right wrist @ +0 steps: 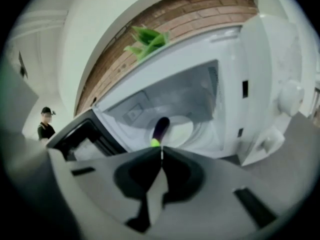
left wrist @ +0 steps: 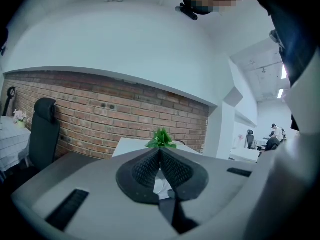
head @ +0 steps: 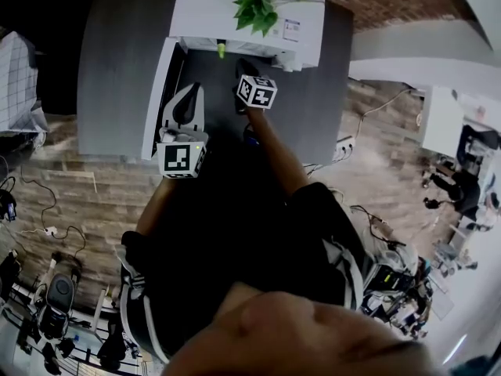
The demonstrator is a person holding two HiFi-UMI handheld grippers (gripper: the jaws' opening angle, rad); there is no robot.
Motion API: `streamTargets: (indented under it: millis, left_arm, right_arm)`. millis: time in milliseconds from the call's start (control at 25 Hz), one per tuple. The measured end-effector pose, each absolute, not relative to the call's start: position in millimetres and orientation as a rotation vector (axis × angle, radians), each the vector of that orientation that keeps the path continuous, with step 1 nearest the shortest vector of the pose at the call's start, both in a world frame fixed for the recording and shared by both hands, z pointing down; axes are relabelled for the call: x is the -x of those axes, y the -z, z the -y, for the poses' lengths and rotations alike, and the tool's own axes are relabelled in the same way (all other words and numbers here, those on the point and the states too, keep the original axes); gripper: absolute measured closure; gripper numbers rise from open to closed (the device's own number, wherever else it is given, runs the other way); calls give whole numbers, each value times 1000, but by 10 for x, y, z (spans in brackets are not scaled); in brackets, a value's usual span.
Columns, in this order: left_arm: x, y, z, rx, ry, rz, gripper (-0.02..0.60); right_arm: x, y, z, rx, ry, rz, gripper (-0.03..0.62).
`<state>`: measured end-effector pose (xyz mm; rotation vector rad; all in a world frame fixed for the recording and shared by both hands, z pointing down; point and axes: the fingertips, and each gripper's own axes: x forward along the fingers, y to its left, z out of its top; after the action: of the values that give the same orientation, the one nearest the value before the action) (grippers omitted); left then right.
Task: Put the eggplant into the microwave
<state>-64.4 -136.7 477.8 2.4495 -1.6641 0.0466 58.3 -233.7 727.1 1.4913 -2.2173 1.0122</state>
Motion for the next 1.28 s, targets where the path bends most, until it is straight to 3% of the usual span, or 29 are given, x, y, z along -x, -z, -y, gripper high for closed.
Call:
streamTargets:
  millis: [720, 1280]
  left_arm:
    - [626, -4549, 1054, -2482, 4, 1681, 546]
    - [559, -4585, 1128, -2524, -12, 1674, 546]
  right_arm:
    - [-667, -5552, 1457, -1511, -841, 2524, 560]
    - [-784, -5152, 1269, -1566, -683, 2555, 560]
